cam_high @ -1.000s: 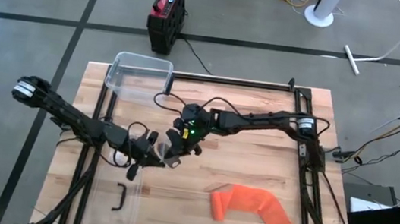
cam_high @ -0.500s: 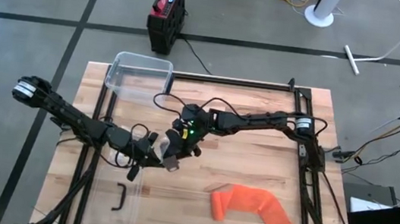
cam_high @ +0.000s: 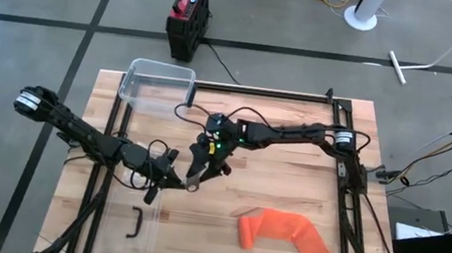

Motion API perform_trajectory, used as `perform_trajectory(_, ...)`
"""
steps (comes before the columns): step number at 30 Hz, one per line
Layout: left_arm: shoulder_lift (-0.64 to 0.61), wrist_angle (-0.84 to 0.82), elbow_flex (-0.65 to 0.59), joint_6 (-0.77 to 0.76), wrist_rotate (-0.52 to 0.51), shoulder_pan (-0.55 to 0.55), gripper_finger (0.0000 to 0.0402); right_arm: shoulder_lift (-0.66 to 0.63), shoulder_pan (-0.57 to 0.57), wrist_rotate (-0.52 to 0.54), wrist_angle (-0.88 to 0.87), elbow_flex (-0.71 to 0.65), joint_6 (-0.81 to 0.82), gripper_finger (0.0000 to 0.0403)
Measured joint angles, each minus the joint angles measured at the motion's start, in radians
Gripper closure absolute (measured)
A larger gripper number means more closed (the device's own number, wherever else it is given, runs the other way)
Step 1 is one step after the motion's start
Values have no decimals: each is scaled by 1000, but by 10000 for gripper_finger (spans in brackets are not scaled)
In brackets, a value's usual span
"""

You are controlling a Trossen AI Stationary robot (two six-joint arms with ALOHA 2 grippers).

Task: Roll bandage
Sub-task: Put the brown bandage into the zip bag

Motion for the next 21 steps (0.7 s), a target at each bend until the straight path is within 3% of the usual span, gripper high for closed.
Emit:
perform_trajectory(9, -19, 20, 0, -69, -21, 3, 401, -36, -5, 28, 17, 0, 38, 125)
perform_trajectory(17, -176, -39, 0, -158, -25, 7, 401, -102, -24, 110, 30, 10, 15, 142)
perform_trajectory(21, -261, -82, 0, -193, -26, 16, 401, -135, -41, 207, 30, 14, -34, 151)
